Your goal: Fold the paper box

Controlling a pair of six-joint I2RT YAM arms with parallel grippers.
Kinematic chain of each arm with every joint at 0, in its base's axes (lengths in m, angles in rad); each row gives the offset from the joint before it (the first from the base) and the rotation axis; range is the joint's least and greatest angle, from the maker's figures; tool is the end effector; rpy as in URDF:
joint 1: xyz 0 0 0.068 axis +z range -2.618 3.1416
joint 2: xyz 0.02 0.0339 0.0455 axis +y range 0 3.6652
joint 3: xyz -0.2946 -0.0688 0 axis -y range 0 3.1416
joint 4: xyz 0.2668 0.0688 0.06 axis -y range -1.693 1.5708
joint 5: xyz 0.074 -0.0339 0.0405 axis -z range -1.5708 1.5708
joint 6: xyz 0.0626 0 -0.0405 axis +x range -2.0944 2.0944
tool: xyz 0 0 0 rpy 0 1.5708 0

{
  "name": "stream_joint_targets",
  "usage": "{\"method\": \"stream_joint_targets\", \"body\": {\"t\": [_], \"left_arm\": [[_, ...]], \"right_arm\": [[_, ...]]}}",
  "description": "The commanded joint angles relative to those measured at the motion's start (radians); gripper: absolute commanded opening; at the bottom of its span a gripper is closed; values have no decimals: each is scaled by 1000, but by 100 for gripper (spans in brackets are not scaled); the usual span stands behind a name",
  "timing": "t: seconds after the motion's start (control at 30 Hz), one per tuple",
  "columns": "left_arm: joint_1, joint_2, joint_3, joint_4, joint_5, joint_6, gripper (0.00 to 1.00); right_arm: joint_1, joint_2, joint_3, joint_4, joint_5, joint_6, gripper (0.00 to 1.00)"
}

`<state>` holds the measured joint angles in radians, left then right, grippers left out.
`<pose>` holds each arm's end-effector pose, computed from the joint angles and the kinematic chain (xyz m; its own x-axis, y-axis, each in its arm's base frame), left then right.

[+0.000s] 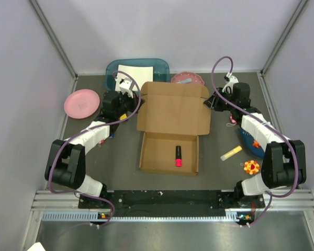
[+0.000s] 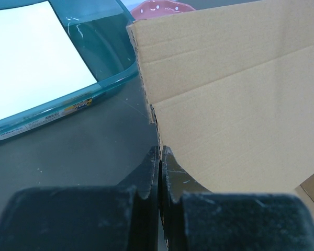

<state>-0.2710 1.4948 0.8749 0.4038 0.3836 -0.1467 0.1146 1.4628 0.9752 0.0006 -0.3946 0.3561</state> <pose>0.3585 -0.1239 0.2728 -0.2922 -0.0595 -0.9545 0.5638 0.7955 -0.2222 0.3634 0.0660 0.2727 -0.5902 0.2560 -0.7656 -0.2532 0.8418 0.4767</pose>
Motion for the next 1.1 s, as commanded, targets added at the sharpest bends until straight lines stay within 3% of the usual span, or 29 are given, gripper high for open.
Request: {"method": "stream_joint_targets", "body": {"t": [0.0, 0.2, 0.37, 0.67, 1.07], "left_arm": [[-4, -7, 7, 20, -6, 27, 0], [-4, -33, -5, 30, -18, -11, 0], [-17, -90, -82, 117, -78, -79, 0], [-148, -248, -266, 271, -306, -90, 0], [-355, -315, -456, 541, -623, -51, 0]], "right_arm": [[2, 4, 11, 29, -32, 6, 24], [31, -30, -13, 27, -4, 36, 10], [91, -125, -72, 15, 138, 60, 0], [233, -329, -158, -45, 443, 66, 0], [413, -424, -286, -27, 767, 142, 0]]}}
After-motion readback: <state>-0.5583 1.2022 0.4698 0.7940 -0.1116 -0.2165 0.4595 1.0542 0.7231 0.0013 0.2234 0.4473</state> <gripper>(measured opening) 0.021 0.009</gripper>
